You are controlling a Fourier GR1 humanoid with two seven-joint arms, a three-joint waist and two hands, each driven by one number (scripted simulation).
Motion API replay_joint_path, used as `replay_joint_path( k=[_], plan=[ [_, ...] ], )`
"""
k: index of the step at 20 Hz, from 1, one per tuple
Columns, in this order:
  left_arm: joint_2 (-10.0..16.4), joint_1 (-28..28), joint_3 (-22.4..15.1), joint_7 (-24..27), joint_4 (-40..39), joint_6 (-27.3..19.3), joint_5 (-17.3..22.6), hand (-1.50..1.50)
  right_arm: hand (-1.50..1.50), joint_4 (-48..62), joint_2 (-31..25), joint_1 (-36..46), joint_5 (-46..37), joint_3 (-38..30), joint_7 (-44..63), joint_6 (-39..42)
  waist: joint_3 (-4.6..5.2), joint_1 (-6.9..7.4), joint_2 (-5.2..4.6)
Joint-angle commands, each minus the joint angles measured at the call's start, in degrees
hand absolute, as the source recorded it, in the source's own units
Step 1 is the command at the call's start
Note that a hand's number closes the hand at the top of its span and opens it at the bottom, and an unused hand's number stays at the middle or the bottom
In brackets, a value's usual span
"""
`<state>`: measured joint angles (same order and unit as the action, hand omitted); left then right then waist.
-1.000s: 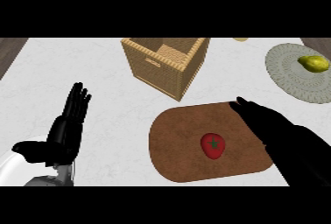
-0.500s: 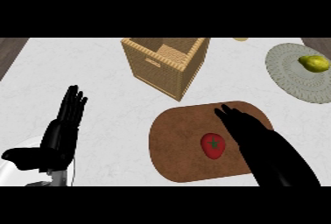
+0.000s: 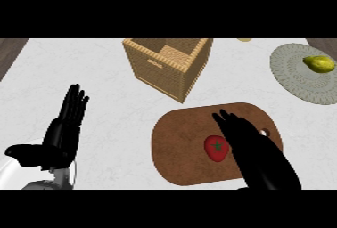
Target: Pick the tomato from the cutting board and place it in the basket
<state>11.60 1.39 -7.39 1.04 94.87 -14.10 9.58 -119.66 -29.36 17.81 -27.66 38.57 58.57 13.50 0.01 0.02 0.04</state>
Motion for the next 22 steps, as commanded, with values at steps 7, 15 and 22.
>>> replay_joint_path(
  k=[7,15,22],
  plan=[
    [-1.44,-0.92,0.73,0.74,-0.14,2.30,-2.14,0.00,-1.50,8.08,8.45,-0.38,-6.77,-4.42,-2.43,4.65,0.00,0.20,-0.05],
    [-2.94,0.37,2.63,-0.57,-0.74,3.10,-2.21,0.00,-1.50,14.58,10.81,-4.67,-11.97,-6.28,-10.61,3.51,-0.01,0.11,-0.07],
    [-2.60,-3.19,3.80,-1.96,4.60,4.79,-3.63,0.00,-1.50,11.36,15.73,-5.60,-14.78,-7.54,-7.14,10.83,0.00,0.13,0.00]
  ],
)
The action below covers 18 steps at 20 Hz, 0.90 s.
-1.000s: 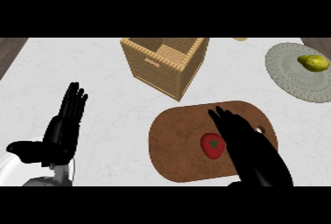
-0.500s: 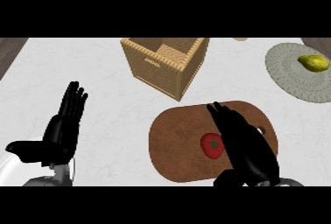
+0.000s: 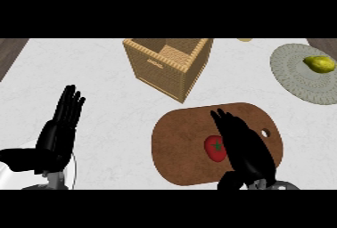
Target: Pick the tomato from the cutting board and place it in the basket
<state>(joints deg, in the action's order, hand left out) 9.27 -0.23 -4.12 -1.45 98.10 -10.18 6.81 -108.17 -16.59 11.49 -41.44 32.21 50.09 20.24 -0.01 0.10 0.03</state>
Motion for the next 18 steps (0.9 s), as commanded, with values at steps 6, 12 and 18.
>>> replay_joint_path(
  k=[6,12,18],
  plan=[
    [-3.45,-1.76,-1.57,1.24,0.40,-0.19,-3.33,0.00,-1.50,7.29,2.02,-2.79,-3.71,-3.98,-10.00,-1.47,0.00,0.02,-0.02],
    [-2.88,-2.22,1.99,2.98,-0.71,2.06,-2.53,0.00,-1.50,6.98,7.63,-2.55,-7.85,-2.70,-6.84,1.61,0.01,0.02,0.00],
    [-1.89,-0.13,4.95,1.18,-0.90,4.38,-0.73,0.00,-1.50,7.93,9.07,-4.33,-10.44,-3.90,-9.42,0.86,0.01,-0.03,0.01]
  ],
)
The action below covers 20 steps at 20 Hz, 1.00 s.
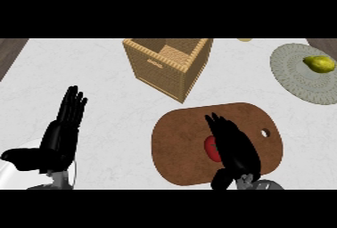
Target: Pick the tomato from the cutting board and place it in the basket
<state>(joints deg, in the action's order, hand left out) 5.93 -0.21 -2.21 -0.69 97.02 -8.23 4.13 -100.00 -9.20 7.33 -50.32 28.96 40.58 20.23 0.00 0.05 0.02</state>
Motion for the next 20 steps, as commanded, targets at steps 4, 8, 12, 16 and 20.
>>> replay_joint_path(
  k=[4,8,12,16,20],
  plan=[
    [-0.65,1.66,2.48,4.99,-7.25,2.43,0.51,0.00,-1.50,1.33,1.53,-3.41,-3.18,-0.40,-3.33,-2.48,0.01,-0.14,-0.02],
    [-0.73,3.84,1.78,1.88,-5.92,1.38,-1.01,0.00,1.50,5.99,-1.52,3.23,1.14,-6.37,-8.60,4.77,0.01,-0.12,-0.06],
    [-1.59,1.97,0.69,1.04,-3.12,1.11,-1.62,0.00,1.50,4.66,-0.35,0.38,-5.12,0.90,-8.33,4.09,0.01,-0.02,0.00],
    [-3.22,1.33,-1.10,-3.20,1.85,-1.06,-3.07,0.00,1.50,12.11,1.40,2.21,-8.54,0.37,-13.57,-2.09,-0.01,0.14,0.00],
    [-0.38,0.72,2.17,-1.41,0.42,2.47,-1.22,0.00,1.50,11.20,2.82,2.31,-11.45,1.38,-13.14,-0.98,0.00,0.16,0.01]
  ],
)
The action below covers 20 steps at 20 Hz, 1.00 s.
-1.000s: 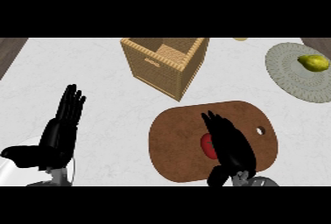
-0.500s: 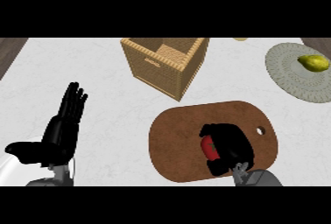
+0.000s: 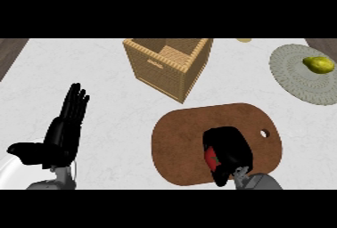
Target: Pick the tomato from the cutting board and place it in the basket
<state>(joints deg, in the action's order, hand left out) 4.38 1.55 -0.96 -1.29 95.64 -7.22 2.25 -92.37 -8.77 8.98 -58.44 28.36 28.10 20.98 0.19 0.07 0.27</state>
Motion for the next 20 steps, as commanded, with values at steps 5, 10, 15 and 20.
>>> replay_joint_path(
  k=[5,10,15,20],
  plan=[
    [0.18,1.83,-2.04,-0.73,1.11,2.56,0.52,0.00,1.50,12.09,8.52,11.36,-0.38,0.89,20.28,-8.56,-0.24,6.22,-2.00],
    [-0.81,3.31,-4.06,-0.59,0.54,2.80,-0.30,0.00,1.50,15.58,8.66,17.58,-2.72,-1.13,29.76,-11.73,-0.18,9.19,-3.09],
    [-1.89,4.66,-6.47,-0.58,0.16,3.29,-1.10,0.00,1.50,18.71,8.73,26.79,-2.99,-1.29,36.13,-20.06,-0.33,11.88,-2.95],
    [-1.74,5.88,-6.46,-0.83,-0.72,4.05,-0.64,0.00,1.50,19.04,8.75,35.35,-3.15,-3.51,39.12,-30.28,-0.27,13.25,-2.76]
  ],
)
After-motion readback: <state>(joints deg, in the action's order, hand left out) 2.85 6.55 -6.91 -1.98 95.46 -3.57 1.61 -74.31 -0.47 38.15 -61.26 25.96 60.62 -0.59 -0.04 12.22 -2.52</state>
